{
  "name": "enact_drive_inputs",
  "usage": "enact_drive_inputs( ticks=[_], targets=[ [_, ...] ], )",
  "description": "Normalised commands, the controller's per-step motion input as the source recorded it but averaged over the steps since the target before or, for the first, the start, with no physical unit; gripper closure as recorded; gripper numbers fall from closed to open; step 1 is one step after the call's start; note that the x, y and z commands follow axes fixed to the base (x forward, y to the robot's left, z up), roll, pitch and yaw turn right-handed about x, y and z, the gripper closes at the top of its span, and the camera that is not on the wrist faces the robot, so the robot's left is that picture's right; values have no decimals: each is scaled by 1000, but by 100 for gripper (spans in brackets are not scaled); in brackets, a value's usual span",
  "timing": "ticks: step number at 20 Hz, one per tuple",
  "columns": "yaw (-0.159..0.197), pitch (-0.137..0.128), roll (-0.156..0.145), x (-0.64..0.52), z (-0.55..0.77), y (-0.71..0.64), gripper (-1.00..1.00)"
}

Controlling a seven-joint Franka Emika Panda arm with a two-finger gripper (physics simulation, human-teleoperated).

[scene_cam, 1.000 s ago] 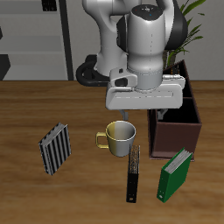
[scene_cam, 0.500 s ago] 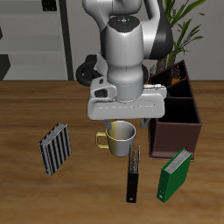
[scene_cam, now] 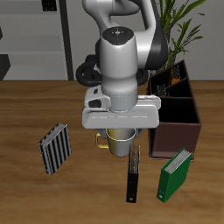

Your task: Place the yellow book into the left desk caddy's front compartment and place the orange book into the left desk caddy's left compartment and place the black book into the left desk caddy's back compartment

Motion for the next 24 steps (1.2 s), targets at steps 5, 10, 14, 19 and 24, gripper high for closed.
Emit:
enact_drive_inputs(
  ticks=[5,10,14,19,24],
  targets=[
    [-9,-4,-18,61,-181,27,-100],
    [0,-12,11,98,-147,170,-100],
    [-8,1,-2,62,-80,83,-100],
    [4,18,20,52,-108,73,-100],
    [-4,10,6,62,-145,49,-100]
  ],
)
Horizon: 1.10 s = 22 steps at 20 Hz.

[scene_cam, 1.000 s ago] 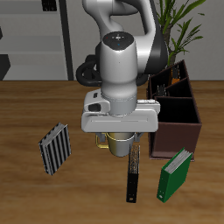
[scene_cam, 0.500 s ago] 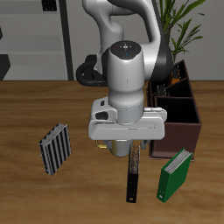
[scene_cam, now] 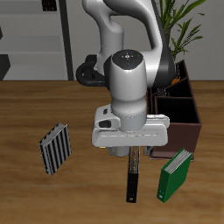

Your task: Place the yellow book into the left desk caddy's front compartment and place the orange book into the left desk caddy's left compartment and place the black book into the left desk caddy's back compartment

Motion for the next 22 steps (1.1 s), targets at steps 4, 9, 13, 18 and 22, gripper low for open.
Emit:
enact_drive_inputs(
  ticks=[4,9,13,18,22],
  targets=[
    [5,22,16,93,-168,3,-100],
    [0,9,-5,45,-122,-27,-100],
    [15,21,3,69,-215,19,-100],
    [0,30,27,43,-304,169,-100],
    [-8,18,14,33,-191,90,-100]
  ],
)
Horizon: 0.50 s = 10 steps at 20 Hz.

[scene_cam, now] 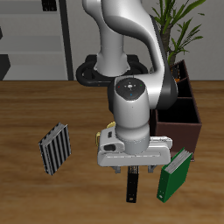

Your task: Place the yellow book into the left desk caddy's front compartment and place the orange book into the left desk caddy's left compartment and place the black book into the left desk caddy's back compartment

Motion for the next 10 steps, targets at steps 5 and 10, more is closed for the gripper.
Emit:
enact_drive_inputs(
  ticks=[5,10],
  targets=[
    [-9,30,-2,-16,-270,-99,100],
    [-22,-11,-5,-68,81,-86,100]
  ],
)
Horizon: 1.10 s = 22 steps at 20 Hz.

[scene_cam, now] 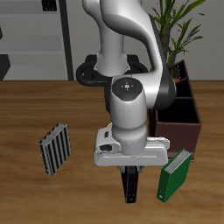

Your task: Place the yellow book into the left desk caddy's front compartment and place the orange book into the left desk caddy's left compartment and place the black book into the left desk caddy's back compartment

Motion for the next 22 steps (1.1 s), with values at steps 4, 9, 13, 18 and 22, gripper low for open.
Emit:
enact_drive_inputs(
  ticks=[4,9,13,18,22],
  targets=[
    [-12,-48,-29,-169,340,-105,100],
    [-15,-50,-41,-251,491,-60,100],
    [-73,-53,-52,-299,612,-39,100],
    [-65,-61,-60,-451,688,95,100],
    [-77,-14,-27,-441,547,219,100]
  ],
)
